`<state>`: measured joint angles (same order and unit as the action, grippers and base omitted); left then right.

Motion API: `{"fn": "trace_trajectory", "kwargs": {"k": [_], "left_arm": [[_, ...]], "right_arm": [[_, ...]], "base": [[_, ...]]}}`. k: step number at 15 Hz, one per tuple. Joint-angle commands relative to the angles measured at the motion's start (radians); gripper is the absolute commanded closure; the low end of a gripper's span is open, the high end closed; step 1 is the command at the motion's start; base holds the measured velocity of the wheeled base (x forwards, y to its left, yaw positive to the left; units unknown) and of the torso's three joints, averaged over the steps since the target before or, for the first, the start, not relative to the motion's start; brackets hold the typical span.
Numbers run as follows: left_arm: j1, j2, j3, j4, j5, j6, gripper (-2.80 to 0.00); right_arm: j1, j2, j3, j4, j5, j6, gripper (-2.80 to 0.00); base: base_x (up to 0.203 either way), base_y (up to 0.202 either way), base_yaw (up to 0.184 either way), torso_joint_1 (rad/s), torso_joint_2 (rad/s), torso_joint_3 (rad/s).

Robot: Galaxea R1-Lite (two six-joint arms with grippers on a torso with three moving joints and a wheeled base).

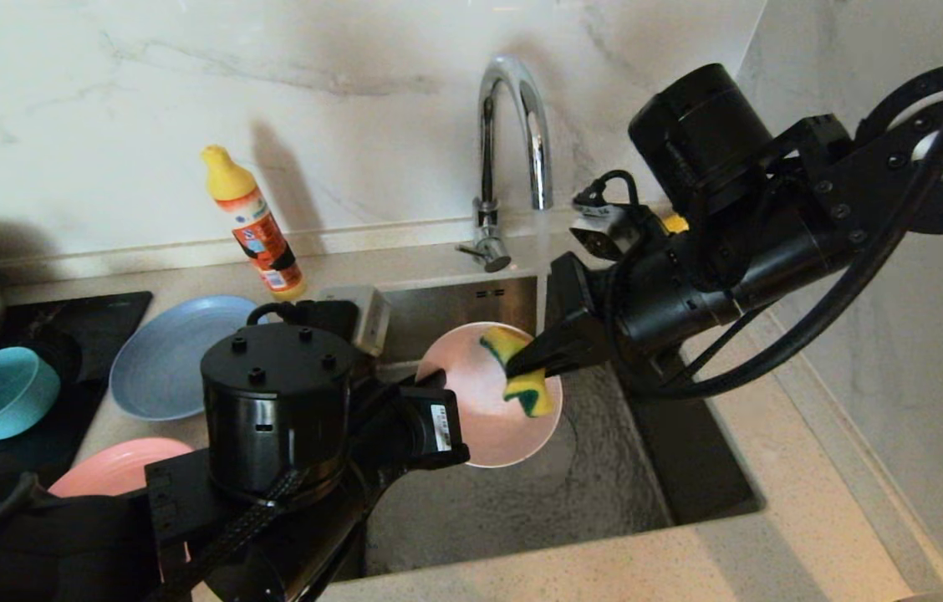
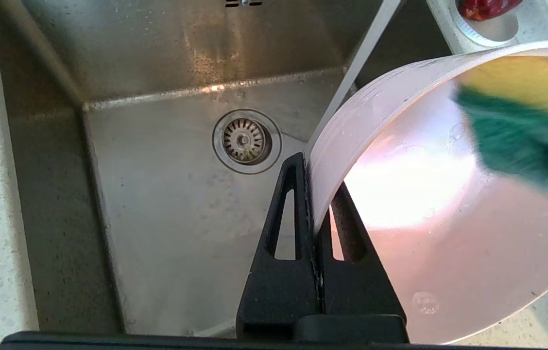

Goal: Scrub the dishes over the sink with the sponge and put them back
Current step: Wipe the bowl

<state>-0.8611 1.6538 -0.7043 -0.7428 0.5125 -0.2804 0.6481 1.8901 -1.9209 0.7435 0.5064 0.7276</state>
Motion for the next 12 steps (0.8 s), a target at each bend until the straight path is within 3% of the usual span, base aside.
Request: {"fn": "trace_trajectory", "kwargs": {"k": [1,6,12], "left_arm": [[0.002,-0.003,-0.001,-0.004,0.007,-0.002,0.0],[0.033,0.004,-0.014,-0.003,0.0,-0.02,0.0],[0.094,0.048,-0.041,0.007,-0.018,-0.029,0.0]], "right_arm": [[-0.023,-0.052,0.016,0.016,0.003,0.004,0.0],[-0.041,-0.134,0.178,0.041,0.005,-0.005,0.0],[-0.158,-0.204,0.237,0.036,0.037,-0.007,0.0]], "base": [[0.0,0.0,0.0,0.0,0.0,0.0],[0.0,0.0,0.0,0.0,0.0,0.0],[0.0,0.0,0.0,0.0,0.0,0.0]]}}
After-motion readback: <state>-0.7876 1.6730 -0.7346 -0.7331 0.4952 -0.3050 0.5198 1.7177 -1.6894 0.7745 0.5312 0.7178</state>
